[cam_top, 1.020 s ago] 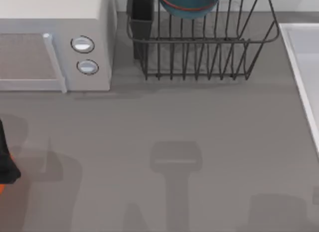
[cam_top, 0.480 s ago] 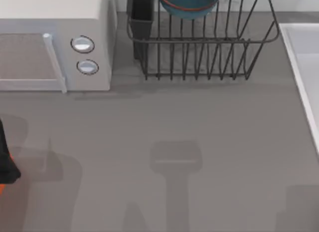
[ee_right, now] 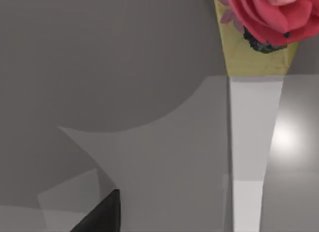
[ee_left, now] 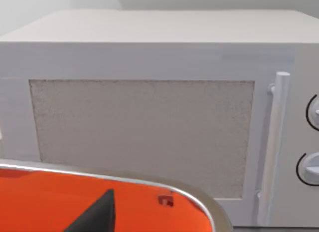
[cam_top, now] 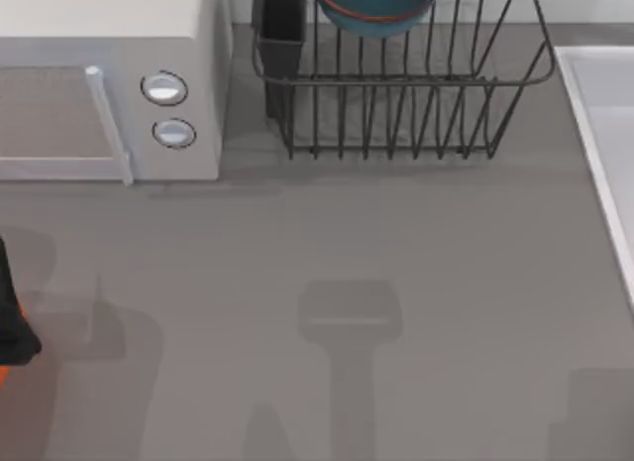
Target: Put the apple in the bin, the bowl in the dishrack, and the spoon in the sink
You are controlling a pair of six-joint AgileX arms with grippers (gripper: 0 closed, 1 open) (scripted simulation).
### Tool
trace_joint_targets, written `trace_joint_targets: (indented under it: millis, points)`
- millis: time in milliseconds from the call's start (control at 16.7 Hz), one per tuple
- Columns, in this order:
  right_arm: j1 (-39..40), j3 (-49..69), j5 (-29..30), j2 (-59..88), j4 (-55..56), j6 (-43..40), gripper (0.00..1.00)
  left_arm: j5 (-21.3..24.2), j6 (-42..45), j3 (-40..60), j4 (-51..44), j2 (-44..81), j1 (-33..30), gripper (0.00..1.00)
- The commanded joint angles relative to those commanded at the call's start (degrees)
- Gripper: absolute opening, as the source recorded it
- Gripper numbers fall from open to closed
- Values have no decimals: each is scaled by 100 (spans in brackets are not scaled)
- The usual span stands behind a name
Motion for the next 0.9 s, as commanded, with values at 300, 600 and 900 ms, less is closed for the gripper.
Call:
trace_joint_targets:
  millis: [300, 600, 900]
  points:
    - [0, 0, 0, 0, 0, 0, 40, 0, 0, 0, 0, 0, 0, 100]
    - [0, 0, 0, 0, 0, 0, 2, 0, 0, 0, 0, 0, 0, 100]
    - [0, 0, 0, 0, 0, 0, 0, 0, 0, 0, 0, 0, 0, 100]
